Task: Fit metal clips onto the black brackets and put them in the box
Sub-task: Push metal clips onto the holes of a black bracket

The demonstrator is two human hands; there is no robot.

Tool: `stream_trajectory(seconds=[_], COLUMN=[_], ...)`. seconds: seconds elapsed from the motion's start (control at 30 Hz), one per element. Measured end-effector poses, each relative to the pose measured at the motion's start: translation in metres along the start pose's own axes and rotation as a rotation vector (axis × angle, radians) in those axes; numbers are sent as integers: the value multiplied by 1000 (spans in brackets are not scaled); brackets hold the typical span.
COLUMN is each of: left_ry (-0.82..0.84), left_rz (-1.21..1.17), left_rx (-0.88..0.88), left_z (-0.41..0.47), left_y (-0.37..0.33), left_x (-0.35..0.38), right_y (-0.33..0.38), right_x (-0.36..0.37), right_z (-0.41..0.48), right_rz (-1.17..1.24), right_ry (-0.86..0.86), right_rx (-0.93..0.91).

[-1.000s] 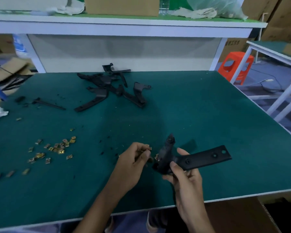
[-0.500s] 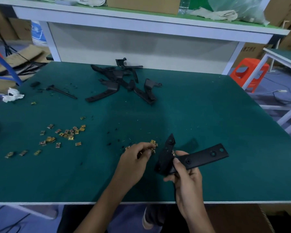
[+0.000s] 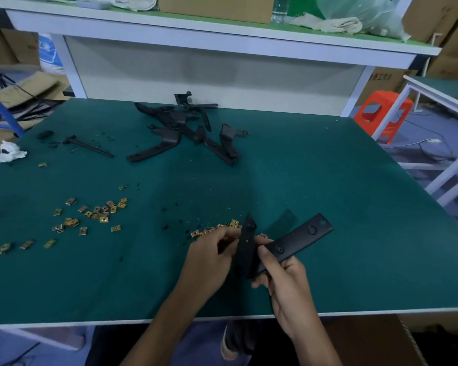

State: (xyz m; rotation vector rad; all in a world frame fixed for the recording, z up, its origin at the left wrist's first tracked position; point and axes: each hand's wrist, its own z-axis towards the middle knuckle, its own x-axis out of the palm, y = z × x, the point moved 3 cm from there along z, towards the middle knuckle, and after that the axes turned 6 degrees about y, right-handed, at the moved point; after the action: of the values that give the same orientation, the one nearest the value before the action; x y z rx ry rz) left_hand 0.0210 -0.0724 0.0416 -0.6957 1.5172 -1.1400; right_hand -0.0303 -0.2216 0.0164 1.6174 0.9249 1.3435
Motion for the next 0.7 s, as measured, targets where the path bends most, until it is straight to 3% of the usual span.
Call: stream_trajectory(seconds=[0.13, 0.27, 0.37, 0.7], left_ry=[-113, 15, 91, 109], left_rz=[10, -415, -551, -616], left_rx=[-31, -109, -150, -162], left_z=[-1, -8, -15, -16], left_y=[1, 0, -1, -10], left_x=[-14, -11, -4, 0], right_y=[-1, -1, 0, -3], right_x=[-4, -7, -7, -10], right_z=[1, 1, 2, 3], right_rz=[49, 117, 143, 132], right_ry=[-44, -50, -27, -14], right_rx=[-21, -27, -42, -34])
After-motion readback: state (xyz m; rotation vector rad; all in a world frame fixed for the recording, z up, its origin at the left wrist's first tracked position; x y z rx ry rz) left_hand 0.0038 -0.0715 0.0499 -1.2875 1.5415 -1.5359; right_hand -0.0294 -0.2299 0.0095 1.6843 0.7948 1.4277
